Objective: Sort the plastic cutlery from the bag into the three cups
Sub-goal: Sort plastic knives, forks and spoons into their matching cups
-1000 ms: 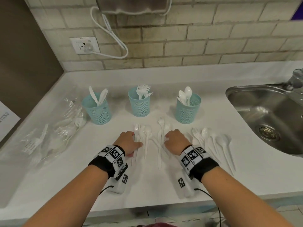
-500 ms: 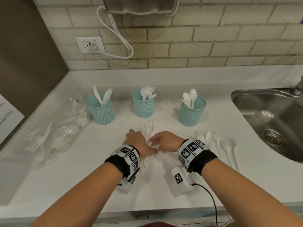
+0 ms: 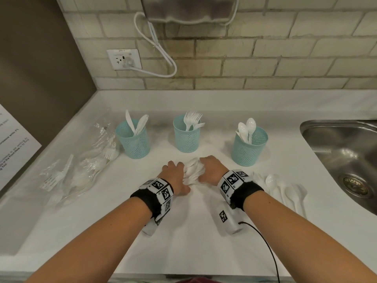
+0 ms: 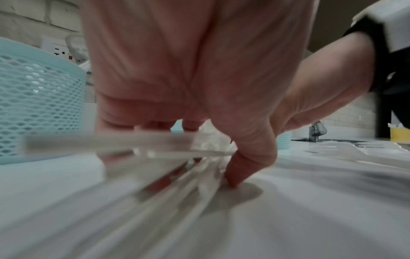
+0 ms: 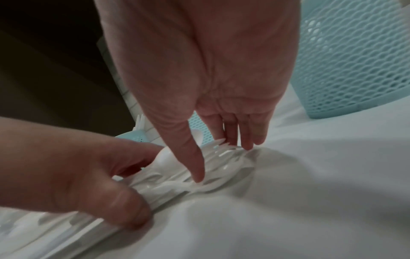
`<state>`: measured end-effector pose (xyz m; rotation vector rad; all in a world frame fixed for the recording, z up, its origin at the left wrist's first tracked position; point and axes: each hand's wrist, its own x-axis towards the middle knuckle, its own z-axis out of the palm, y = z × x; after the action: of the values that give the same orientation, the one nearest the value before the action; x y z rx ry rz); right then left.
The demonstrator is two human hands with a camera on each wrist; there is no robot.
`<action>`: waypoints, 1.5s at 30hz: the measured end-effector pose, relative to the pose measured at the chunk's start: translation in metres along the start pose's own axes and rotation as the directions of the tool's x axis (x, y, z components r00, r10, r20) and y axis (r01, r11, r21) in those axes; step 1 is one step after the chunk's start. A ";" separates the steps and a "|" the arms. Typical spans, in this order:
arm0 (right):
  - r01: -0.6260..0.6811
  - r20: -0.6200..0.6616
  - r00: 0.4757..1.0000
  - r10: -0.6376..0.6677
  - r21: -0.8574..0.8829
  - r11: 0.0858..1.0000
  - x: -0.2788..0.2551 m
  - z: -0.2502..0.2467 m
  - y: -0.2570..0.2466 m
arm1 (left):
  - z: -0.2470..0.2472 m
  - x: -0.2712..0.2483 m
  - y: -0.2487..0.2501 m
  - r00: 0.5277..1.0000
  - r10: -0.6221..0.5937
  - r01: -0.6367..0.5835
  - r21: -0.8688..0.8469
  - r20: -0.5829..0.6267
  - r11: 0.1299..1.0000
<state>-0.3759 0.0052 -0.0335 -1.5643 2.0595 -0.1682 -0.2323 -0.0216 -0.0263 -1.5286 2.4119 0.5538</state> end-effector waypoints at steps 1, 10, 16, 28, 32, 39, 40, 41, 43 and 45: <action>0.005 -0.017 1.000 -0.005 0.016 1.000 0.001 0.003 -0.002 | 0.000 0.001 -0.001 1.000 0.003 -0.003 0.006 -0.007 1.000; -0.006 -0.030 1.000 0.009 0.090 0.996 0.000 0.011 -0.007 | 0.003 0.011 -0.010 0.998 0.055 -0.055 -0.062 -0.006 0.997; -0.015 -0.024 1.000 0.018 0.130 0.991 -0.005 0.011 -0.005 | 0.007 0.010 -0.016 0.990 0.130 -0.126 0.065 -0.062 0.990; -0.023 0.021 1.000 0.020 0.139 0.990 -0.011 0.009 -0.008 | 0.008 0.008 -0.021 0.981 0.184 -0.180 0.066 -0.060 0.981; -0.017 -0.009 1.000 0.020 0.225 0.974 -0.019 -0.001 -0.013 | 0.005 0.009 -0.024 0.973 0.206 -0.200 0.066 -0.105 0.978; 0.197 -0.188 0.978 -0.095 0.653 0.731 -0.038 -0.045 -0.051 | -0.026 0.005 -0.033 0.932 0.251 -0.327 -0.314 -0.261 0.891; 0.231 -0.228 0.969 -0.099 0.681 0.695 -0.040 -0.051 -0.059 | -0.028 0.005 -0.035 0.917 0.256 -0.368 -0.400 -0.307 0.839; 0.269 -0.274 0.956 -0.103 0.689 0.673 -0.041 -0.056 -0.066 | -0.029 0.006 -0.036 0.902 0.250 -0.403 -0.481 -0.351 0.778; 0.362 -0.391 0.913 -0.117 0.644 0.674 -0.039 -0.062 -0.079 | -0.030 0.010 -0.037 0.884 0.221 -0.445 -0.597 -0.412 0.667; 0.434 -0.484 0.863 -0.143 0.567 0.700 -0.034 -0.064 -0.089 | -0.030 0.014 -0.034 0.875 0.197 -0.472 -0.694 -0.442 0.543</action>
<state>-0.3248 -0.0054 0.0687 -1.4367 1.6829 -1.3112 -0.2070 -0.0590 -0.0116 -1.4559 2.9278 1.8134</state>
